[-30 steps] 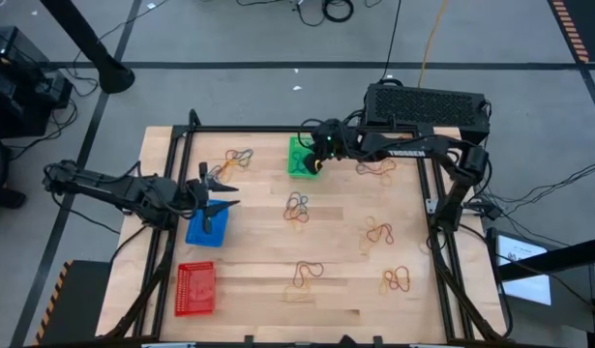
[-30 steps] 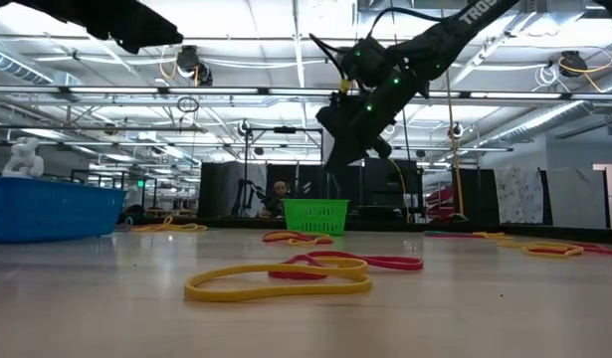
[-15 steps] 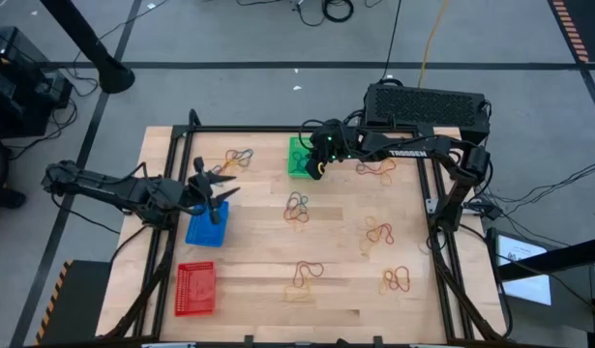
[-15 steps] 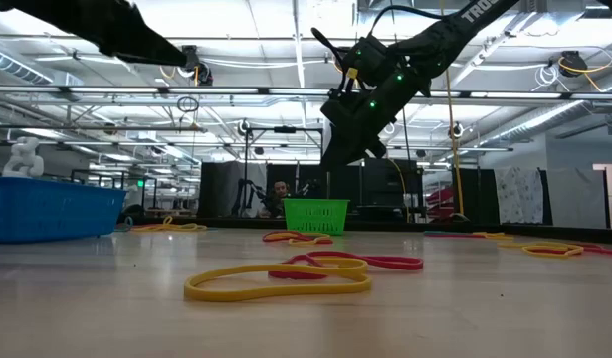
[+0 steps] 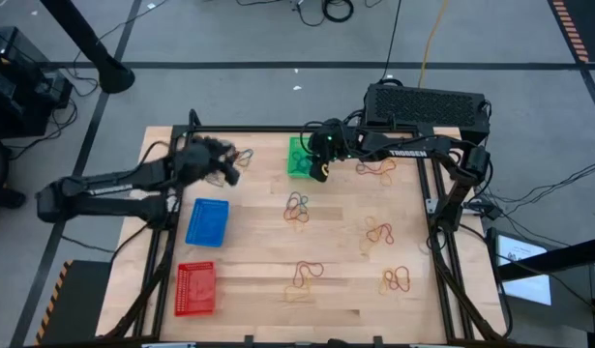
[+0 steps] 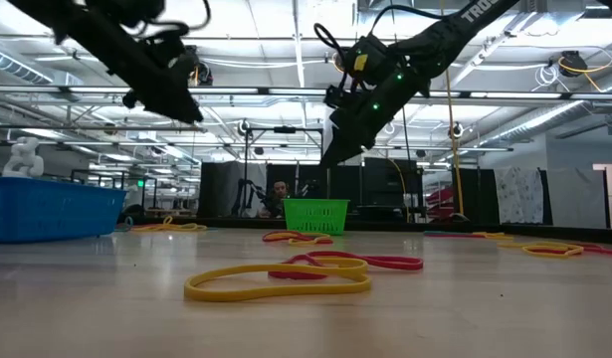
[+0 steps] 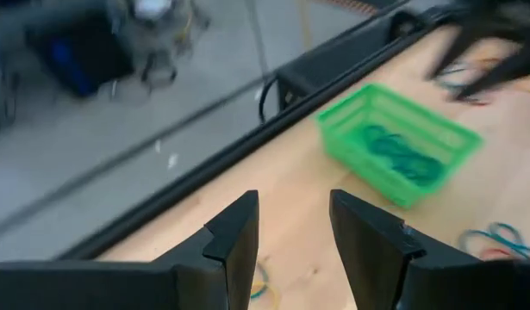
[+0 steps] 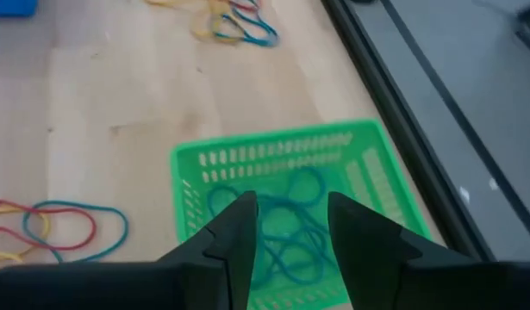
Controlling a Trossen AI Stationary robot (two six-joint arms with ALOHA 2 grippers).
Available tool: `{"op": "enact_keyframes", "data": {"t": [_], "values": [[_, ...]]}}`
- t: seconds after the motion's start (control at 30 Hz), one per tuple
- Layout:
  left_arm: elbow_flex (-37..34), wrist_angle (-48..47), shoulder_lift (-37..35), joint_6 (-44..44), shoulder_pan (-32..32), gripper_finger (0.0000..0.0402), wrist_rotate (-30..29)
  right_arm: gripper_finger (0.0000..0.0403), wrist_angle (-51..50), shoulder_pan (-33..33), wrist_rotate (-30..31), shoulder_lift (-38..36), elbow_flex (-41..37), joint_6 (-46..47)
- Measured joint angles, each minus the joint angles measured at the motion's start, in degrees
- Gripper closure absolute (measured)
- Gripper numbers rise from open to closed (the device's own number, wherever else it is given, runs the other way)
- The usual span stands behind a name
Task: Sort rubber bands into baskets
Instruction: Put the blue rubber band into the green bin
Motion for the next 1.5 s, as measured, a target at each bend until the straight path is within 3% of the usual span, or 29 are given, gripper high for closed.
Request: {"op": "enact_keyframes", "data": {"t": [0.1,0.27,0.53,0.77,0.97,1.1,1.5], "values": [[3.41,-3.72,4.84,-0.45,8.29,0.0249,5.52,0.0266,1.25,0.00,-2.85,0.00,0.00,-2.69],[7.65,-11.80,14.08,-0.37,18.29,0.0249,6.40,0.0266,3.78,0.02,-4.88,0.00,0.00,-5.79],[8.34,-16.08,27.38,0.69,26.94,0.0249,9.38,0.0266,4.38,0.14,-4.88,0.00,0.00,-5.38],[8.33,-17.70,33.09,0.90,27.99,0.0249,11.55,0.0266,4.08,0.73,-4.94,0.00,0.00,-4.28],[8.20,-23.11,33.28,0.63,27.88,0.0249,12.01,0.0266,2.06,0.84,-4.96,0.00,0.00,-4.25],[6.73,-22.66,33.28,0.65,27.86,0.0249,14.83,0.0266,1.55,0.92,-4.96,0.00,0.00,-4.03],[6.01,-20.60,33.28,0.71,27.68,0.0249,14.91,0.0266,1.51,2.71,-4.96,0.00,0.00,-4.71]]}}
